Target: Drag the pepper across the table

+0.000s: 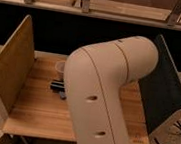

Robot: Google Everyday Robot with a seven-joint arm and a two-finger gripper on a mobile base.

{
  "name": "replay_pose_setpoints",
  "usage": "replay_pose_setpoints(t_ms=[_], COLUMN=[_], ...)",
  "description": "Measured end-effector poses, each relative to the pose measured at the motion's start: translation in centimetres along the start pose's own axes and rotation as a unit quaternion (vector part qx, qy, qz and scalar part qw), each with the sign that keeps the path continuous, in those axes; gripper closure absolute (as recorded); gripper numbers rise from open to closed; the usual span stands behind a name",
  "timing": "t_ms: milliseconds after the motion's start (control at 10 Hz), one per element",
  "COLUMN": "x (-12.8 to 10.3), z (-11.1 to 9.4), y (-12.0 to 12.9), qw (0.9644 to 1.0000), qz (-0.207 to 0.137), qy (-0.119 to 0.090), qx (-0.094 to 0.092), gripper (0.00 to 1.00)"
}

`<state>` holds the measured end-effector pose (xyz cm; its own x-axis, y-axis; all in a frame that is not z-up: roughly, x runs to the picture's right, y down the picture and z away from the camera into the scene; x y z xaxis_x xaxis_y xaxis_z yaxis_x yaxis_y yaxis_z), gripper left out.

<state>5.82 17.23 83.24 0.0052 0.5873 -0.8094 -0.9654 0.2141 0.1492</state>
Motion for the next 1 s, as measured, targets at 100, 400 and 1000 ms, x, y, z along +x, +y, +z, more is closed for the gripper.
replay_pose_setpoints(t_ms=[100, 400, 1000], x=[0.0, 0.0, 1.7], z=[0.0, 1.8, 5.7], y=[0.0, 0.9, -4.0], qw=[1.0000, 0.9994, 0.9951], qz=[0.000, -0.002, 0.045], qy=[0.000, 0.032, 0.088], qx=[0.000, -0.008, -0.002], gripper=[1.00, 1.00, 1.00])
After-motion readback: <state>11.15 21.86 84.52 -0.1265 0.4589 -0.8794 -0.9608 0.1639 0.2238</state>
